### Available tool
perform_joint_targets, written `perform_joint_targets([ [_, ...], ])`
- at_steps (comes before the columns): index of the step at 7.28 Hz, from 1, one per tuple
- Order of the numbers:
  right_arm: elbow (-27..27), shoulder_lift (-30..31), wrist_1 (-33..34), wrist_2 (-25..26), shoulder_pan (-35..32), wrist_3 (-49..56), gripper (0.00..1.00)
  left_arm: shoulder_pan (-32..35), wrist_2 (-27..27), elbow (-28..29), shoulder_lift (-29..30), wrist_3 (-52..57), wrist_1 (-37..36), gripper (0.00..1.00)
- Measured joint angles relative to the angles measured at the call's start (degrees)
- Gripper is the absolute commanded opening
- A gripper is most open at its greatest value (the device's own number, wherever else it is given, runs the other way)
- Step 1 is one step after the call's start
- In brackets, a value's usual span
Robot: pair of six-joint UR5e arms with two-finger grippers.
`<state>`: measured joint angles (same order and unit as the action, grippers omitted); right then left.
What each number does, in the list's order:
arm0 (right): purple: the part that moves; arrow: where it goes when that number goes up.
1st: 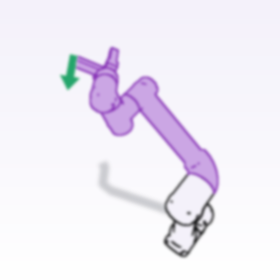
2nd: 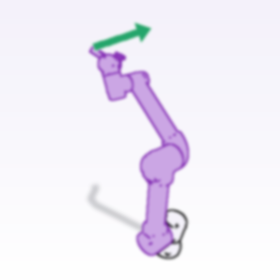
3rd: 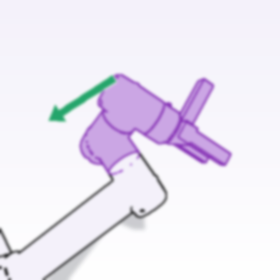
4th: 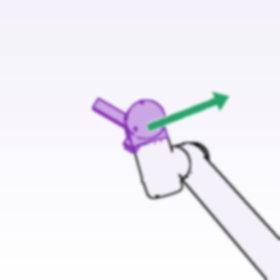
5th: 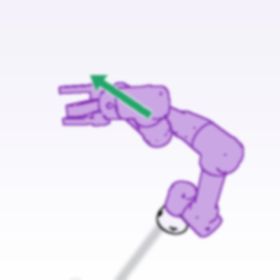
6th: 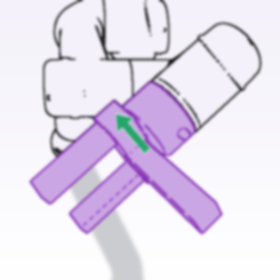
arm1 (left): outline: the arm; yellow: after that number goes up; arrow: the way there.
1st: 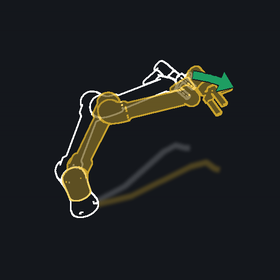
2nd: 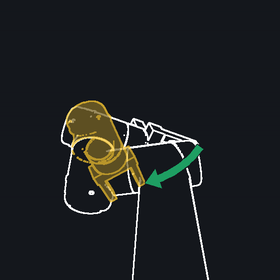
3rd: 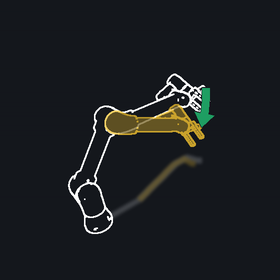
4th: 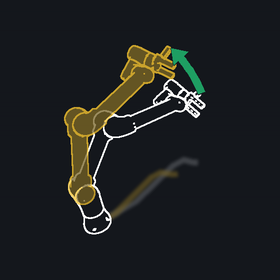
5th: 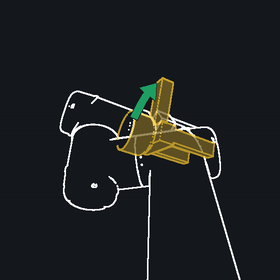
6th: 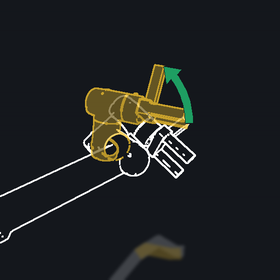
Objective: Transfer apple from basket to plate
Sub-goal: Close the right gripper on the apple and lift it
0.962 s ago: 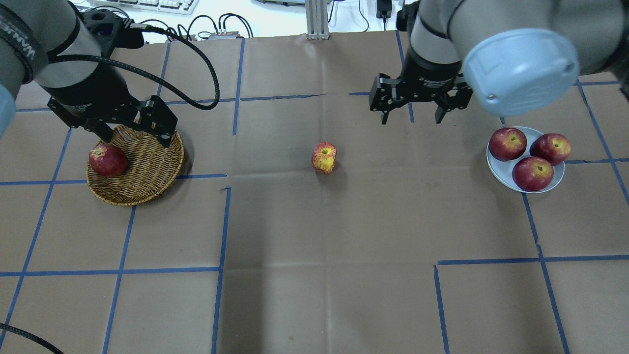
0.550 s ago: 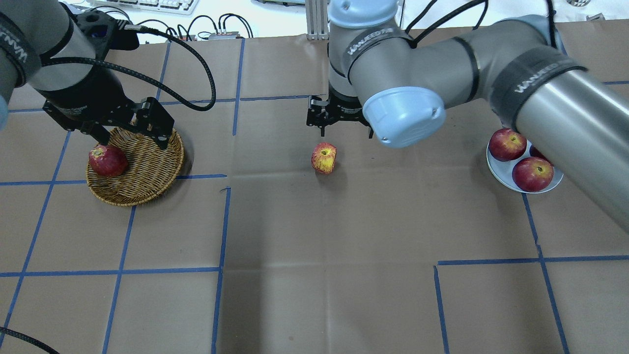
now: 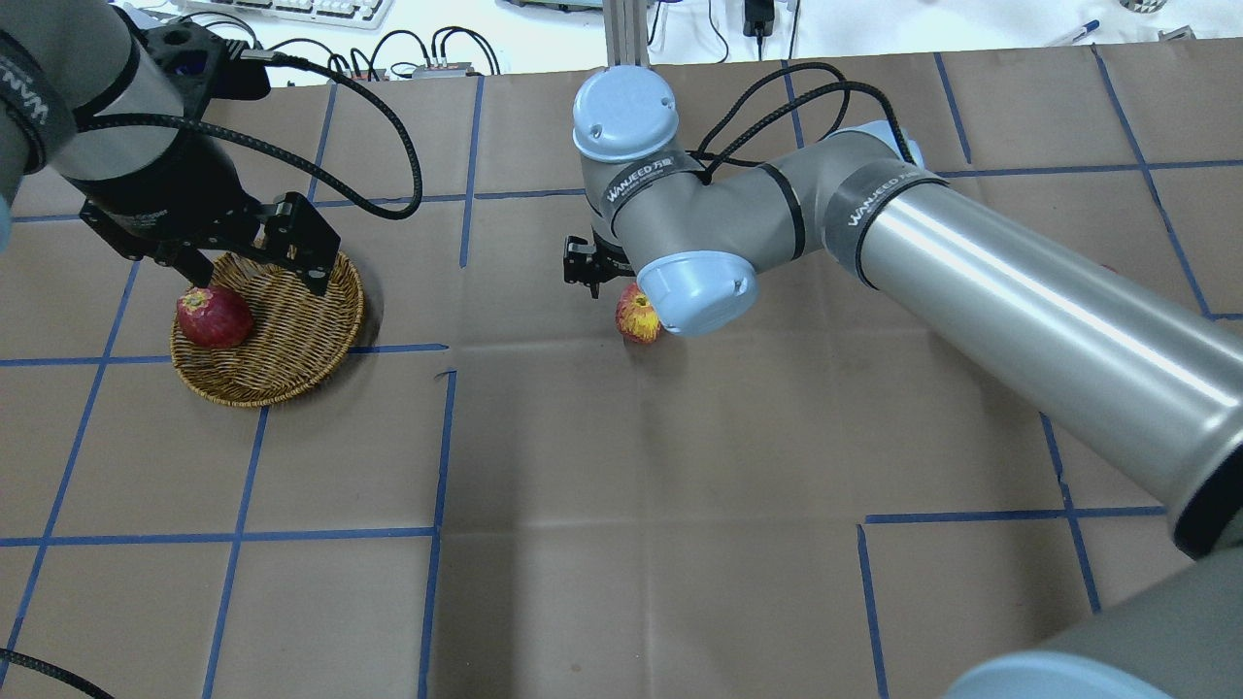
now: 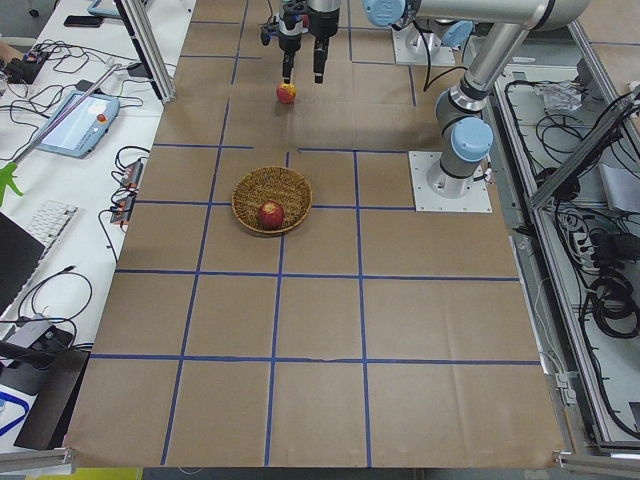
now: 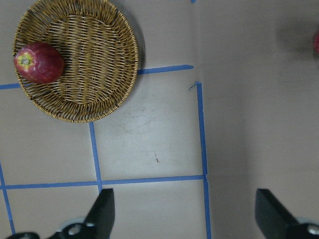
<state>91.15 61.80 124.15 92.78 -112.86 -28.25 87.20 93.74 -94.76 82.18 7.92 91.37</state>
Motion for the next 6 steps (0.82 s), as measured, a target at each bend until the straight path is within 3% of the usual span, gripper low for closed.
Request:
perform_joint_targets([
  [3, 0.12, -5.59, 5.79, 1.88, 0.43, 2.7, 1.0, -0.01, 0.01, -0.29, 0.16, -0.03, -0.13, 0.99],
  [4, 0.14, -6.23, 6.21, 1.74, 0.42, 3.31, 0.92, -0.01, 0.03, -0.64, 0.21, -0.07, -0.42, 0.99],
  [5, 0.16, -6.58, 6.32, 1.5, 0.35, 3.51, 0.69, 0.01, 0.02, -0.88, 0.33, -0.09, -0.55, 0.99],
  [6, 0.19, -6.66, 6.24, 1.4, 0.22, 3.49, 0.6, 0.04, -0.02, -0.96, 0.53, -0.04, -0.57, 0.99],
])
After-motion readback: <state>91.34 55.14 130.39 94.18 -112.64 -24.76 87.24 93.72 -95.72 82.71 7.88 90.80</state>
